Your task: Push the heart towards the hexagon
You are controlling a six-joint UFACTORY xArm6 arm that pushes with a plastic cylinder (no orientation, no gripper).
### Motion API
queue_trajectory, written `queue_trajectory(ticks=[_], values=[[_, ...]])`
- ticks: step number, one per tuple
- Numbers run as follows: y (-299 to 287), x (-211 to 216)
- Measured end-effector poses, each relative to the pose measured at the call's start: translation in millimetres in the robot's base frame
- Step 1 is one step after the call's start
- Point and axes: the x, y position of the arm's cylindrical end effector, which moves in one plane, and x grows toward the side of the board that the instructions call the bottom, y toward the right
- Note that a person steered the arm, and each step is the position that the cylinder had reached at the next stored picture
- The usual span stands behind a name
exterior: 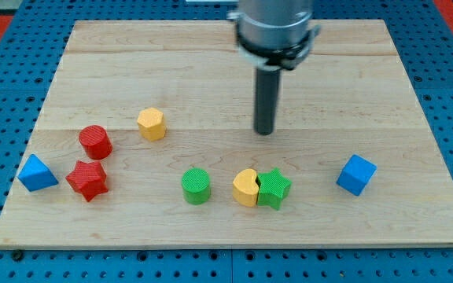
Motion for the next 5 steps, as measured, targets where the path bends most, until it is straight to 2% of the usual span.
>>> queue_trajectory(ticks=[1,2,3,5], values=[[120.5,13.5],[174.6,120.6],[130.3,180.3],[-16.9,143.0]])
